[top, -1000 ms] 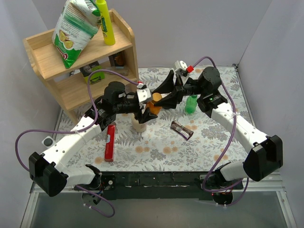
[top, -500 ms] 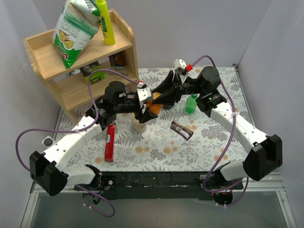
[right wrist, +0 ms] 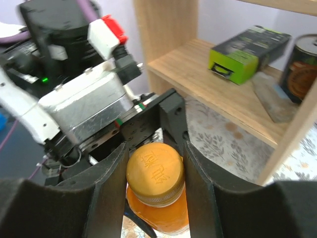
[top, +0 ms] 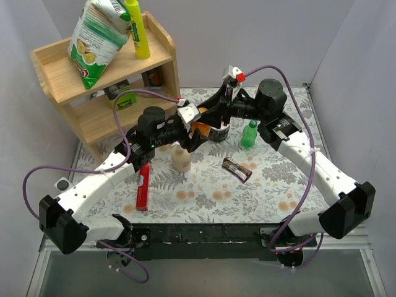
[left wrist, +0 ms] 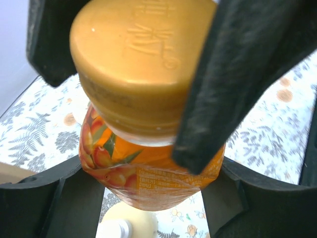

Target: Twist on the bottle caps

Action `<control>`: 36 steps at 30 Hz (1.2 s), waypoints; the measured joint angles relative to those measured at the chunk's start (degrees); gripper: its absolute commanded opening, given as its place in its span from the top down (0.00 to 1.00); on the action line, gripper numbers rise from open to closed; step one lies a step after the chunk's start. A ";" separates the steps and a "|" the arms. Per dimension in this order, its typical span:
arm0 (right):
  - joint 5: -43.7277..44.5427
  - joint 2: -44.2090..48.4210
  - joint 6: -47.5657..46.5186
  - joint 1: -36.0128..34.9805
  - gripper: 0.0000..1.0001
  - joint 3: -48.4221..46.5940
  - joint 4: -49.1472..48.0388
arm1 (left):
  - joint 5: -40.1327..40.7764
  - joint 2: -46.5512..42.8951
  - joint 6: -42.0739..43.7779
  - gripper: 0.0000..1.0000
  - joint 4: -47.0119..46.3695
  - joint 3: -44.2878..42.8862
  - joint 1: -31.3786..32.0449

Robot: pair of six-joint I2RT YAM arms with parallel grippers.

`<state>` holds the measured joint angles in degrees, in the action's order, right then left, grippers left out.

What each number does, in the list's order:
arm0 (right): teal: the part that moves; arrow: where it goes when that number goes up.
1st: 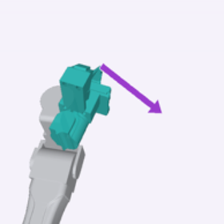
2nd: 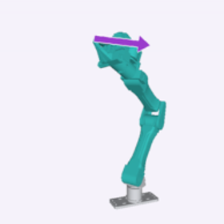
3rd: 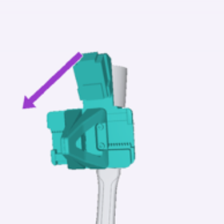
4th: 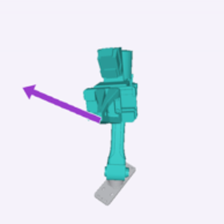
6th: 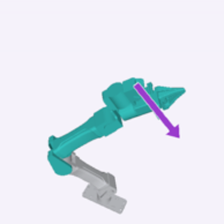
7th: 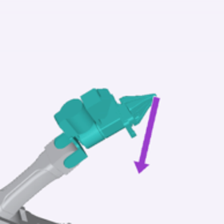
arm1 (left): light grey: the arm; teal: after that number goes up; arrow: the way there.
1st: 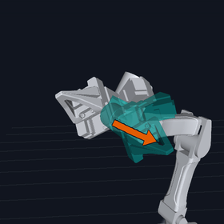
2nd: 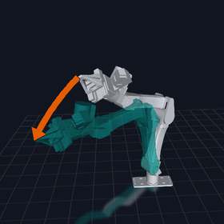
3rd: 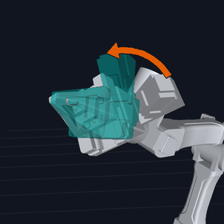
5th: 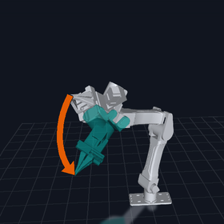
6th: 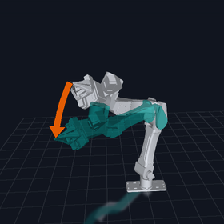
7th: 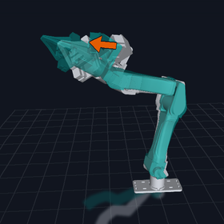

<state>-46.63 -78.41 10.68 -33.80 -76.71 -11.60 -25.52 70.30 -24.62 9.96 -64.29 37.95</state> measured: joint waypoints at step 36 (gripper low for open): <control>-7.06 17.75 -28.61 34.88 0.99 39.74 6.43 | 14.08 1.11 8.35 0.02 10.62 -2.51 4.44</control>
<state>-53.69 -60.66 -17.93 1.08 -36.97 -5.17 -11.44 71.42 -16.27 20.58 -66.81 42.39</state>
